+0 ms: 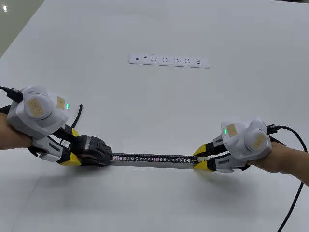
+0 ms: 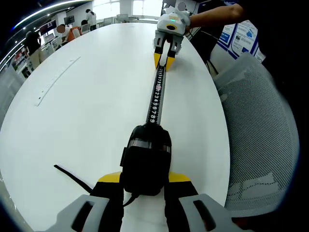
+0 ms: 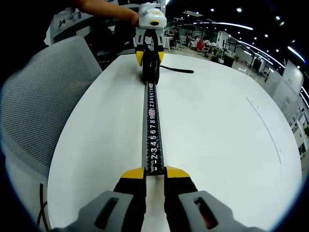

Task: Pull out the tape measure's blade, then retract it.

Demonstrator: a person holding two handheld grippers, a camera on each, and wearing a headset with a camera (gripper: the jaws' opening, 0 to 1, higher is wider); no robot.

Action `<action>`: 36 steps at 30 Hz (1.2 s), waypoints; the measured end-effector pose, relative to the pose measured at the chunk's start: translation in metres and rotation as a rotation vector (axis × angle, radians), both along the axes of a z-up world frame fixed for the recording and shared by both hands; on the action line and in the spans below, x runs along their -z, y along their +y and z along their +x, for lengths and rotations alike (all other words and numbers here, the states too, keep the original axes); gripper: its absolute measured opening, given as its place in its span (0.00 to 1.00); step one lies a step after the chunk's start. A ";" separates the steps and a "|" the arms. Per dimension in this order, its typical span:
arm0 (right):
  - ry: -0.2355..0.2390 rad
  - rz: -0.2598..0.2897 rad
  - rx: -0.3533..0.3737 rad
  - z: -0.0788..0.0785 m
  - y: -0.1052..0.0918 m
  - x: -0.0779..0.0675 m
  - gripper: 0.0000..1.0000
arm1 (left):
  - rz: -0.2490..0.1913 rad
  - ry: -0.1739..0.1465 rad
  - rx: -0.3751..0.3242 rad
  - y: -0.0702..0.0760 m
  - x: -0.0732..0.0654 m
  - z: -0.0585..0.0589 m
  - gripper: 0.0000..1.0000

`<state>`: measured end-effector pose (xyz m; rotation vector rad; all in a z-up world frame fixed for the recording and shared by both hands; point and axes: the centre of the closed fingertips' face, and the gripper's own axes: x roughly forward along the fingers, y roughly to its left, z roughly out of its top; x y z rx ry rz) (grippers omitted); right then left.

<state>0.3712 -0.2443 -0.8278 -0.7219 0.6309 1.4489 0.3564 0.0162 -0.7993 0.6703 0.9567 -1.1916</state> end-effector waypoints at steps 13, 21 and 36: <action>0.018 -0.011 0.013 -0.003 -0.009 -0.001 0.12 | 0.006 0.006 0.007 -0.002 -0.001 0.000 0.30; 0.010 -0.031 -0.010 -0.004 -0.008 -0.001 0.13 | 0.003 0.014 0.009 -0.001 -0.001 -0.001 0.30; 0.007 -0.045 -0.032 -0.005 -0.009 -0.001 0.14 | -0.001 0.023 0.024 -0.001 -0.002 -0.002 0.31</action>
